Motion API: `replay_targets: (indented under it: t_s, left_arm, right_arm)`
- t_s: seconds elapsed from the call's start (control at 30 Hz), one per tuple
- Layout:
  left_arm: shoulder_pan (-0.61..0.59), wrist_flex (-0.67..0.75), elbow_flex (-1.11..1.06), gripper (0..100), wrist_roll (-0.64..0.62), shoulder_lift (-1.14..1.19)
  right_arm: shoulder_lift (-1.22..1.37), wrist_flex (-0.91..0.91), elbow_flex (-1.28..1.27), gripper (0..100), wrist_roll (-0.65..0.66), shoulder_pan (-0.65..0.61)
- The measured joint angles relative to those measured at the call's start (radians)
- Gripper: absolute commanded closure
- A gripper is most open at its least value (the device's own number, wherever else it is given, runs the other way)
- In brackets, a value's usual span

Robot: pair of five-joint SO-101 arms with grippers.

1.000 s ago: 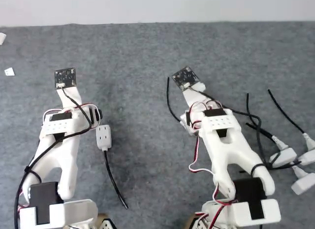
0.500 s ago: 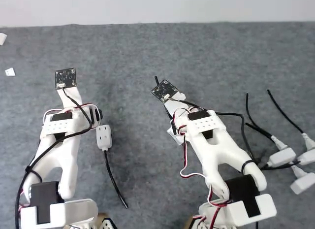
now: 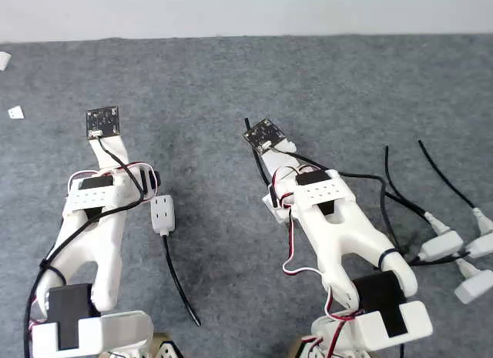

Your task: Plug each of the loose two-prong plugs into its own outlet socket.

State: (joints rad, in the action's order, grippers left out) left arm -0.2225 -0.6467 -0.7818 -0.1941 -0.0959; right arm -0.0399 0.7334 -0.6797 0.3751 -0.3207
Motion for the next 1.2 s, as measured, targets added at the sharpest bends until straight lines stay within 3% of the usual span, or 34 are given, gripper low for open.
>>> replay_targets:
  t_s: [1.2]
  left_arm:
    - [0.0, 0.0, 0.0, 77, 0.0, 0.0]
  right_arm:
    - [0.187, 0.072, 0.167, 92.4, 0.018, -0.008]
